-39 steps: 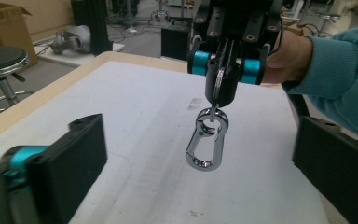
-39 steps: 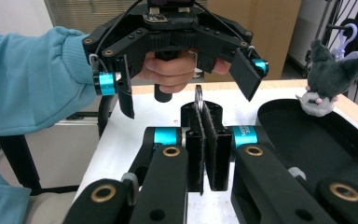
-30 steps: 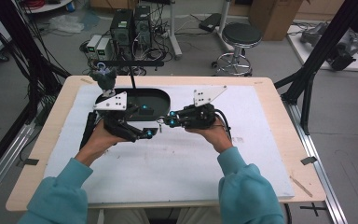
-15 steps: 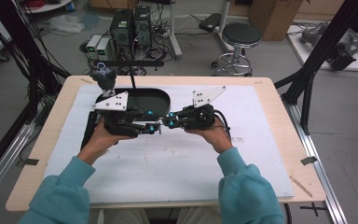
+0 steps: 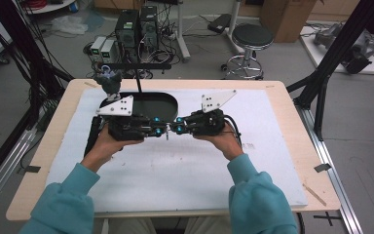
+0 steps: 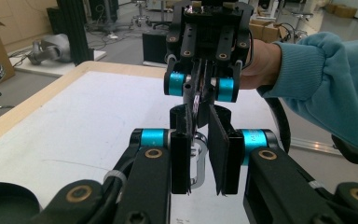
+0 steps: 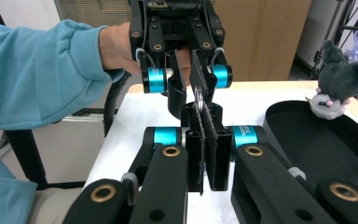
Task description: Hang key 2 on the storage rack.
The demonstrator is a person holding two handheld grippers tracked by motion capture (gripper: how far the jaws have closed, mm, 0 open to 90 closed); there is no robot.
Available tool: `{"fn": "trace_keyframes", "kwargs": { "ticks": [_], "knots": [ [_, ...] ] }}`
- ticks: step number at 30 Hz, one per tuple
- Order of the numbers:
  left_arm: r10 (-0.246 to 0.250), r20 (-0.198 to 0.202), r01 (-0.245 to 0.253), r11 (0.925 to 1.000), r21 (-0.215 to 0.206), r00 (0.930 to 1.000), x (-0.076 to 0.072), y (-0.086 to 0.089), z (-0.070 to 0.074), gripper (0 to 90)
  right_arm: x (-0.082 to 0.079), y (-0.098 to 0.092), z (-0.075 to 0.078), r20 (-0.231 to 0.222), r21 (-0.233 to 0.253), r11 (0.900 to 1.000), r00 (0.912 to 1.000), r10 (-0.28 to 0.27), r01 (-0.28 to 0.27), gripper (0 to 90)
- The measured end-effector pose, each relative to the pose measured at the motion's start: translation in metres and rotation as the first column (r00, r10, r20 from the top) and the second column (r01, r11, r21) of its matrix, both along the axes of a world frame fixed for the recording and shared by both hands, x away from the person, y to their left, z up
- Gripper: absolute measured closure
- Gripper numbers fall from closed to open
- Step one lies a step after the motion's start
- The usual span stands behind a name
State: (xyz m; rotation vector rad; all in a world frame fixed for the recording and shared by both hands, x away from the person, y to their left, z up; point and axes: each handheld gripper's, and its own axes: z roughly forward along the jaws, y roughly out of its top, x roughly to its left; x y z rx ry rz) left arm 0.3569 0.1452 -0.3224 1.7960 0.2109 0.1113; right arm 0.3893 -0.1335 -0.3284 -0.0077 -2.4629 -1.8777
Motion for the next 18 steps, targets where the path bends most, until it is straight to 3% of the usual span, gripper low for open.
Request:
{"fn": "trace_keyframes", "kwargs": {
  "ticks": [18],
  "knots": [
    [0.008, 0.014, -0.008, 0.9999, 0.008, 0.9999, 0.0009, 0.0009, -0.0002, 84.4, 0.0005, 0.0014, -0.0006, 0.006, 0.003, 1.000, 1.0000, 0.005, -0.005, 88.3]
  ]
}}
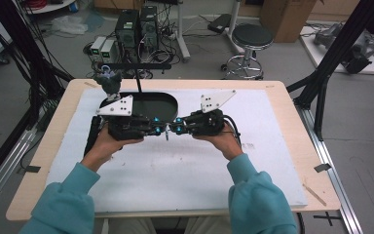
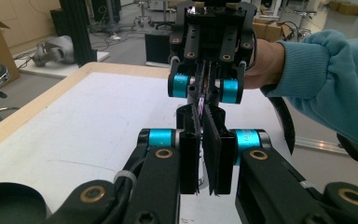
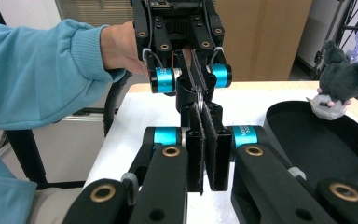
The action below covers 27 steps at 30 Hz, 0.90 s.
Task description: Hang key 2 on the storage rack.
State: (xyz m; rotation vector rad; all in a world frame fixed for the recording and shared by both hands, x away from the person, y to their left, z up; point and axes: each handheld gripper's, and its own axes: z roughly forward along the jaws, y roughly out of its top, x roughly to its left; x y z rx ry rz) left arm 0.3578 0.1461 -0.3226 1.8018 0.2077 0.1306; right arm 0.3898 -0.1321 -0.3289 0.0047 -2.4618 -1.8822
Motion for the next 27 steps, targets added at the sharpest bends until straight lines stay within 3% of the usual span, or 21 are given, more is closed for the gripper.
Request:
{"fn": "trace_keyframes", "kwargs": {
  "ticks": [23, 25, 27],
  "knots": [
    [0.007, 0.023, -0.007, 0.9997, 0.023, 0.9997, -0.0023, -0.0019, 0.0007, 88.2, 0.0029, -0.0007, -0.0020, -0.010, 0.001, 1.000, 0.9999, -0.003, 0.003, 86.6],
    [0.014, 0.031, -0.014, 0.9995, 0.030, 0.9994, -0.0032, -0.0021, 0.0010, 88.2, 0.0029, -0.0010, -0.0019, -0.010, 0.011, 1.000, 0.9999, -0.003, 0.004, 78.3],
    [0.019, 0.033, -0.020, 0.9993, 0.031, 0.9993, -0.0034, -0.0020, 0.0011, 88.2, 0.0023, -0.0014, -0.0022, -0.001, 0.031, 0.998, 0.9987, -0.051, 0.051, 55.6]
  ]
}}
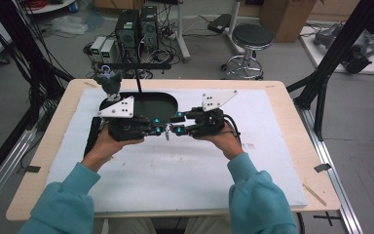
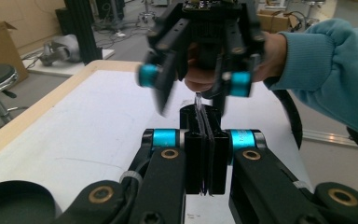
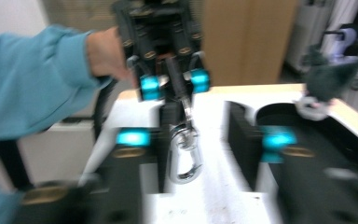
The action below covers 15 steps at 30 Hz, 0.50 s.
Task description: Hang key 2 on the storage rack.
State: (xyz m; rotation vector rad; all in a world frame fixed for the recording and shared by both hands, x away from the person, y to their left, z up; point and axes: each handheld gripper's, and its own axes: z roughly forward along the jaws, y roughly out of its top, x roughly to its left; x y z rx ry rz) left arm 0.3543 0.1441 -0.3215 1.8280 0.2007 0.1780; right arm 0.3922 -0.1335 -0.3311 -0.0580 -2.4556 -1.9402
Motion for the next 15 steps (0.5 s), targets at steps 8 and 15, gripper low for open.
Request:
{"fn": "trace_keyframes", "kwargs": {
  "ticks": [8, 15],
  "knots": [
    [0.045, 0.020, -0.045, 0.9990, 0.007, 0.9988, 0.001, 0.009, 0.005, 88.2, -0.005, -0.009, 0.002, -0.003, 0.031, 0.984, 0.9840, -0.178, 0.178, 0.5],
    [0.119, 0.031, -0.120, 0.9918, 0.045, 0.9925, 0.008, 0.028, 0.021, 88.2, -0.015, -0.042, 0.001, -0.001, 0.063, 0.950, 0.9517, -0.307, 0.306, 0.5]
  ]
}}
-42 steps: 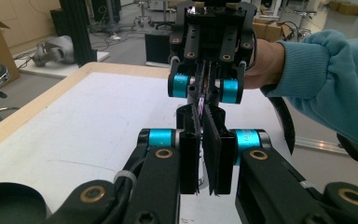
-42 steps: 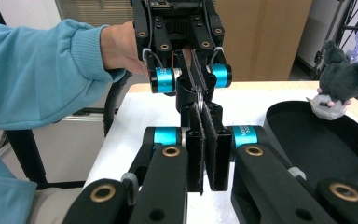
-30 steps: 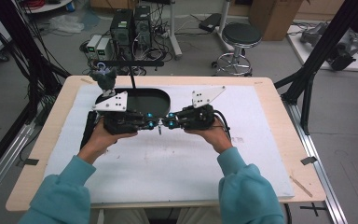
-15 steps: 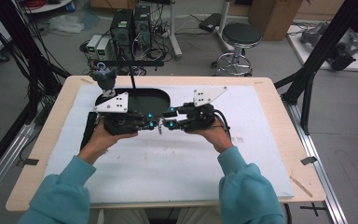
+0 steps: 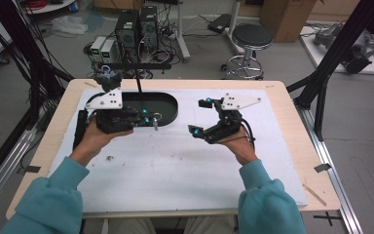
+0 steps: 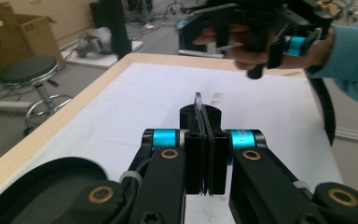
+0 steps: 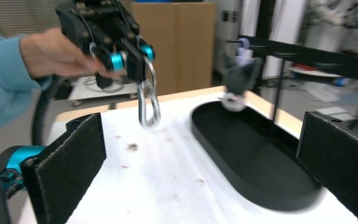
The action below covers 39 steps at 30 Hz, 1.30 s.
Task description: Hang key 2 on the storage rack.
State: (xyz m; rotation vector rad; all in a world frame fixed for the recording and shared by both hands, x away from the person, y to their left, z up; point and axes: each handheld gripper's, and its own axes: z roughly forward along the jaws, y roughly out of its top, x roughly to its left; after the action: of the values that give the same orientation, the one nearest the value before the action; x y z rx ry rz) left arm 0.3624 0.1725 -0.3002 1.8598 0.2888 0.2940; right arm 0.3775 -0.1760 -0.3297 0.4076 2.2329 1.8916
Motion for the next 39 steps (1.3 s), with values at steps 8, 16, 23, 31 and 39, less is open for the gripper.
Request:
{"fn": "trace_keyframes", "kwargs": {
  "ticks": [8, 16, 23, 31, 39],
  "knots": [
    [0.085, 0.012, -0.085, 0.9953, 0.047, 0.9963, 0.017, 0.022, 0.021, 88.2, -0.020, -0.047, -0.012, 0.023, 0.001, 0.990, 0.9900, -0.139, 0.139, 0.5],
    [0.183, -0.012, -0.182, 0.9813, 0.062, 0.9830, 0.045, 0.045, 0.029, 88.2, -0.044, -0.089, -0.038, 0.016, 0.042, 0.967, 0.9679, -0.251, 0.250, 0.5],
    [0.261, -0.033, -0.258, 0.9622, 0.088, 0.9647, 0.070, 0.061, 0.031, 88.2, -0.059, -0.112, -0.057, 0.002, 0.073, 0.943, 0.9459, -0.324, 0.323, 0.5],
    [0.322, -0.041, -0.316, 0.9427, 0.108, 0.9460, 0.089, 0.073, 0.036, 88.2, -0.069, -0.125, -0.068, 0.025, 0.082, 0.917, 0.9192, -0.393, 0.390, 0.5],
    [0.357, -0.045, -0.347, 0.9259, 0.149, 0.9330, 0.105, 0.078, 0.037, 88.1, -0.075, -0.124, -0.080, 0.056, 0.072, 0.897, 0.8960, -0.440, 0.436, 0.5]
  ]
}}
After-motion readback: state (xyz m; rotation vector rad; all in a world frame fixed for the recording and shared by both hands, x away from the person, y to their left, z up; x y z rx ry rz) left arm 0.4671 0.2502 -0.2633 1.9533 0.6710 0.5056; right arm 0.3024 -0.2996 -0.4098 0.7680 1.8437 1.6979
